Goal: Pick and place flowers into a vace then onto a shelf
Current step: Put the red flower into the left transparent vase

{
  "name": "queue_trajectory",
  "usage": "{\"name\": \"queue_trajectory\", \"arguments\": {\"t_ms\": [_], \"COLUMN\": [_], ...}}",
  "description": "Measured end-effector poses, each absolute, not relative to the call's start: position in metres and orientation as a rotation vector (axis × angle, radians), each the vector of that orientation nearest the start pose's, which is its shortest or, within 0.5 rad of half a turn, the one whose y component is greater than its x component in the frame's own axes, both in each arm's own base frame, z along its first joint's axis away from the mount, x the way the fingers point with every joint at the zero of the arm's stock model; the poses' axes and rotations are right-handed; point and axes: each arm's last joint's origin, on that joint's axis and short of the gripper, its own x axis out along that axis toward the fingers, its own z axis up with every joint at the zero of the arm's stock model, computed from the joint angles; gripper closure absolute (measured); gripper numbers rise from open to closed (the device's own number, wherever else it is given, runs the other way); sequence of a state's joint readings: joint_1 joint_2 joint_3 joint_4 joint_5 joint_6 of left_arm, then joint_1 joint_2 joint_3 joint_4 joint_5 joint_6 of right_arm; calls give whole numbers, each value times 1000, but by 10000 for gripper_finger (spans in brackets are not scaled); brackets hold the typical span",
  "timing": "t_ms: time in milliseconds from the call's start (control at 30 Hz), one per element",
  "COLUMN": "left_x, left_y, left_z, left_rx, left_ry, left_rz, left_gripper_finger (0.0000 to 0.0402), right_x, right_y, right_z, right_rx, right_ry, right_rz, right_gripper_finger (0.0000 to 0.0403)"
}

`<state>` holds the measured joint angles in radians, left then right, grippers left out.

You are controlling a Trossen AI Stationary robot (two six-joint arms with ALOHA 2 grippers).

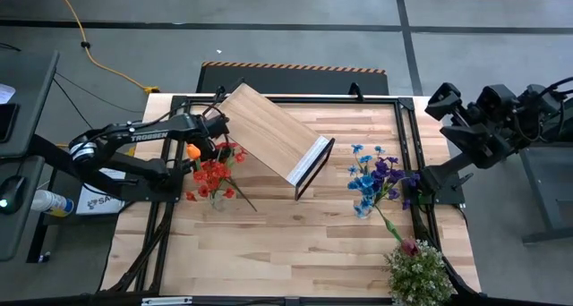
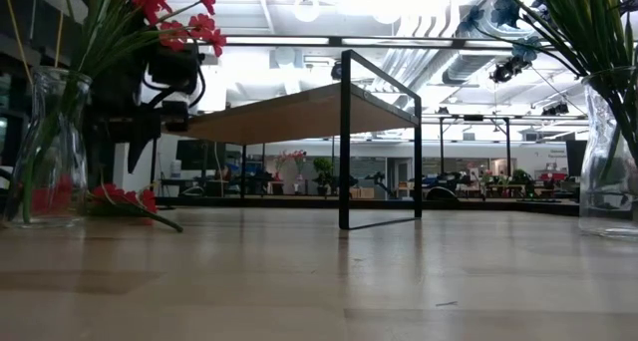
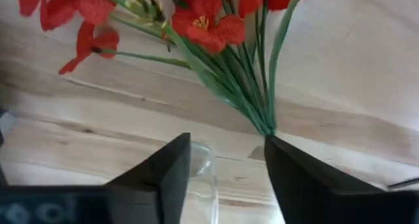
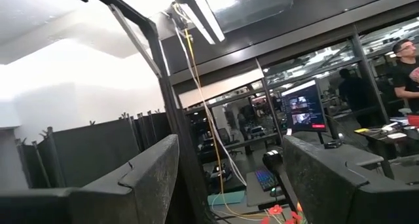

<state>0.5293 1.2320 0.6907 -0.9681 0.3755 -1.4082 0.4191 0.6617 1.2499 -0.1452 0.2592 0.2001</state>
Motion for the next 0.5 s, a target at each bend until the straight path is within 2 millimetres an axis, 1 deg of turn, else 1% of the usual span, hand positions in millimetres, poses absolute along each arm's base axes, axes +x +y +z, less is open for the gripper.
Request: {"name": "queue_trajectory", "arguments": {"t_ms": [100,233,333,500], "left_x": [160,161,163,171], "left_y": [82,82,81,70], "left_z": [183,183,183,183], "left_rx": [-1804,-1818,-1820,-1797], "left_ry": [1099,1080,1064,1071], "left_rz": [1172,1180,1173,1176], "left_gripper_finger": [148,128,120,117], "right_x": [66,66,66,66], "right_y": [21,21,21,21], "right_z": [493,493,493,493], "right_rx": [342,339,337,335], "right_ry": [-402,-402,-403,-403], "right_rz": [203,202,201,200], "right_gripper_finger": [142,142,142,142]}}
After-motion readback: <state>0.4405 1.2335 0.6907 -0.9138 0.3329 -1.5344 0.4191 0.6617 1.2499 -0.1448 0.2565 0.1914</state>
